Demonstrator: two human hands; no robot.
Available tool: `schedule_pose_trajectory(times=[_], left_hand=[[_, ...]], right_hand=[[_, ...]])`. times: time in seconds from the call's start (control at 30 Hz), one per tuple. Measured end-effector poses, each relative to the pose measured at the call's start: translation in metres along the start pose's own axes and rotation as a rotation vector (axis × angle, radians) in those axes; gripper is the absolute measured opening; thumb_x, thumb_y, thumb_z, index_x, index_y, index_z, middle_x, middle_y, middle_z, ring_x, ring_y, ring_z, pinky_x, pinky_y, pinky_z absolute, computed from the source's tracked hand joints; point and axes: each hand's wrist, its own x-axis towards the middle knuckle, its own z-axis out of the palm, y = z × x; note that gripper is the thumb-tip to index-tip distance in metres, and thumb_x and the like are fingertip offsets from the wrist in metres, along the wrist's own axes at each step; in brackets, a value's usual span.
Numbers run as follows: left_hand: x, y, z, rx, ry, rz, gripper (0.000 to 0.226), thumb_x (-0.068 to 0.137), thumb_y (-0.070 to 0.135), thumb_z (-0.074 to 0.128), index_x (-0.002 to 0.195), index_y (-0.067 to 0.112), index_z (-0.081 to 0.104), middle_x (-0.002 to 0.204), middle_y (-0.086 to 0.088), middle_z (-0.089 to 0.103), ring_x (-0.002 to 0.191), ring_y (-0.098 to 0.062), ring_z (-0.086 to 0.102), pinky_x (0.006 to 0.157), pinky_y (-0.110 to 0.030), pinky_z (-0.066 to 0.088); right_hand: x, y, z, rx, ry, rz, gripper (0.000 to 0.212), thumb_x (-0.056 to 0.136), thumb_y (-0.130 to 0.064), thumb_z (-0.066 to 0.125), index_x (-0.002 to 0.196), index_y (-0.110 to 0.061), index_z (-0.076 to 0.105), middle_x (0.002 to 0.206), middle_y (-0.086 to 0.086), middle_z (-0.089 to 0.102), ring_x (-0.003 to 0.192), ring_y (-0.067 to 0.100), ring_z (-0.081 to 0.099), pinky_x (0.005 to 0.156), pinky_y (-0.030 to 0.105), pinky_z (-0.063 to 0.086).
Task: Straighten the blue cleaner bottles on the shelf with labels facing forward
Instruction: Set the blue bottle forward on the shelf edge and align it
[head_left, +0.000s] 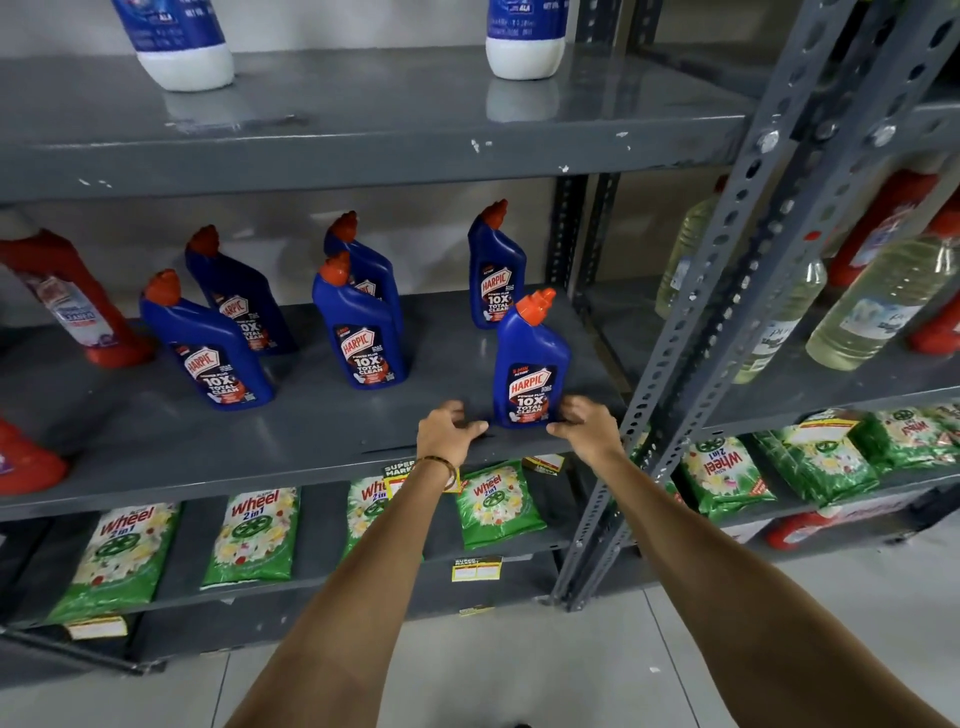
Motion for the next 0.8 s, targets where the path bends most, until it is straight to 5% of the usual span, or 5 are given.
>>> schedule_pose_trajectory(times=[0.37,0.57,0.8], left_hand=[[0.006,-0.062,-0.11,0.041,-0.048,0.016,0.054,0.079,0.024,0.069,0.126,0.004,0.05,0.127,-0.016,0.06,0.118,-0.028,0.055,0.102,-0.035,0.041],[0.013,-0.089,-0.157,0.015,-0.023,-0.02,0.054,0.08,0.024,0.069,0.126,0.004,0.05,0.128,-0.017,0.058,0.119,-0.029,0.053,0.104,-0.04,0.042],[0.04,-0.099,-0.175,-0.011,0.012,-0.053,0.06,0.08,0.025,0.068,0.131,0.005,0.044,0.131,-0.015,0.056,0.121,-0.03,0.051,0.104,-0.041,0.042]], right_hand=[[-0.056,-0.018,0.08,-0.021,0.271,0.053,0.044,0.074,-0.009,0.075,0.114,0.001,0.061,0.11,0.014,0.068,0.108,0.027,0.062,0.082,0.025,0.042],[-0.065,-0.048,0.131,0.001,0.161,0.023,0.053,0.077,-0.009,0.072,0.126,0.001,0.053,0.127,0.018,0.06,0.116,0.027,0.057,0.099,0.035,0.044],[-0.036,-0.075,0.176,-0.002,0.038,0.007,0.052,0.079,-0.006,0.069,0.128,-0.001,0.051,0.131,0.018,0.057,0.118,0.025,0.056,0.09,0.024,0.042]])
